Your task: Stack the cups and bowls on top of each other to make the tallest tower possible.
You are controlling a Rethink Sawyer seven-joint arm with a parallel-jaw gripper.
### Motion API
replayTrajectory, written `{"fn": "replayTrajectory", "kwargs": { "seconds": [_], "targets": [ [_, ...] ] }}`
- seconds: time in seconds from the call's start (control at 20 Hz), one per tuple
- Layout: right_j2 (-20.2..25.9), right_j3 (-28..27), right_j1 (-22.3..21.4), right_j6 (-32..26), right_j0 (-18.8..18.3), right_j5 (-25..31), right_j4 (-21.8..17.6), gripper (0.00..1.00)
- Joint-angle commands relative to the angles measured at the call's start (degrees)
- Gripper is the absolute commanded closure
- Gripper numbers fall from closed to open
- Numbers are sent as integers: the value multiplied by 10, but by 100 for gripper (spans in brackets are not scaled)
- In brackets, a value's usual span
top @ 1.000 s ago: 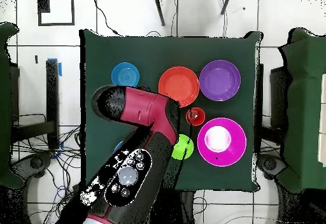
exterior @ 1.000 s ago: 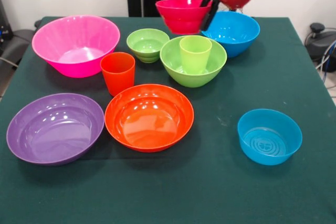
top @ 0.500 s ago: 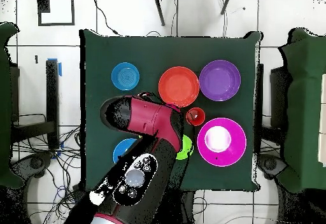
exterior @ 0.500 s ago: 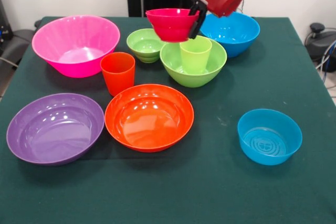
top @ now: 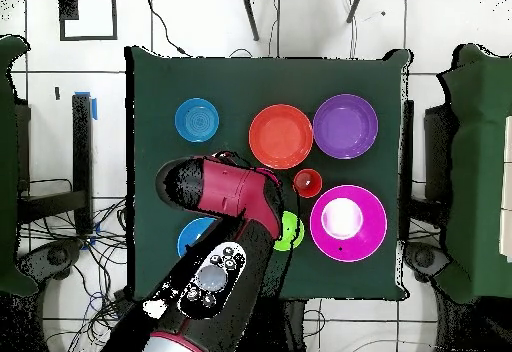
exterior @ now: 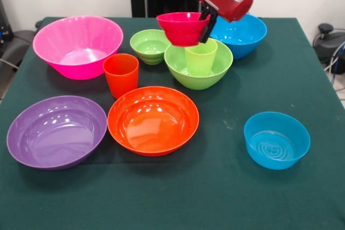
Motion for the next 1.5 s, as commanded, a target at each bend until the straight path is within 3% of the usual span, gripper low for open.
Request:
{"fn": "replayTrajectory", "kwargs": {
  "seconds": [0.05, 0.4, 1.2, 1.5],
  "targets": [
    [83, 25, 7, 15, -2, 6, -28, 100],
    [111, 60, -7, 13, -23, -15, -13, 100],
    [84, 66, 12, 81, 20, -17, 0, 100],
    [104, 66, 14, 77, 11, -36, 11, 100]
  ]
}}
